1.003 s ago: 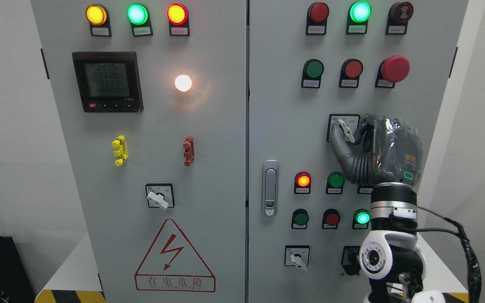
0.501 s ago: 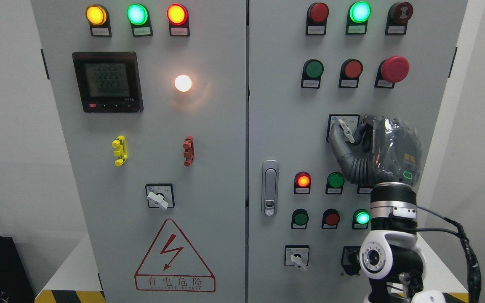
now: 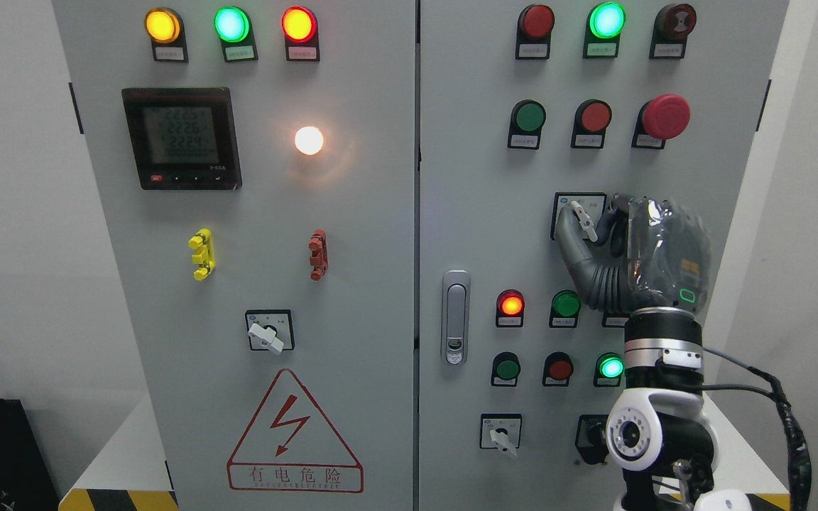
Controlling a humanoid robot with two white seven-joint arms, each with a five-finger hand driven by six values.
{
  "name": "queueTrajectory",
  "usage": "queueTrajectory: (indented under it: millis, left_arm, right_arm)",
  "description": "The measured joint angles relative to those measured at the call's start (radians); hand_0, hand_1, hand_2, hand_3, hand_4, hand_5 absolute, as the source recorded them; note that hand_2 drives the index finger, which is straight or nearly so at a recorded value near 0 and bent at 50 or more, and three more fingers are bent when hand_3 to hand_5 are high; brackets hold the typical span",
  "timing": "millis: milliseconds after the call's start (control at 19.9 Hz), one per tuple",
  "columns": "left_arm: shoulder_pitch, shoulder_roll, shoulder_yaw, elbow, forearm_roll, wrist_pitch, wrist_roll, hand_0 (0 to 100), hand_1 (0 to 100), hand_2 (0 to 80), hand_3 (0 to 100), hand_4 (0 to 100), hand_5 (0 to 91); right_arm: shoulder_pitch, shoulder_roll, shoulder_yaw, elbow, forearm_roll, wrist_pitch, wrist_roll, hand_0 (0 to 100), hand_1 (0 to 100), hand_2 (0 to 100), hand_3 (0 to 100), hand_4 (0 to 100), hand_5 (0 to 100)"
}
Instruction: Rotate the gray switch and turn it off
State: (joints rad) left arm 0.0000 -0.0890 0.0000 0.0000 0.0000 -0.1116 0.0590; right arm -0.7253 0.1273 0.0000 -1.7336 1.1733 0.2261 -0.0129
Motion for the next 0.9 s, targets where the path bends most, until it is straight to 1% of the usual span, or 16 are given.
queueTrajectory:
  millis: [451,902]
  left_arm:
    - [0.000,0.000,0.000,0.000,0.000,0.000,0.000,12,39,0.0,0,0,0.0]
    - [0.000,0.000,0.000,0.000,0.000,0.000,0.000,12,39,0.0,0,0,0.0]
  right_arm:
    - [-0.005,0.000,0.000,0.000,0.000,0.000,0.000,57,27,81,100,100,100]
    - [-0.007,0.000,0.000,0.000,-0.001,0.000,-0.001,60,26,83,100,100,100]
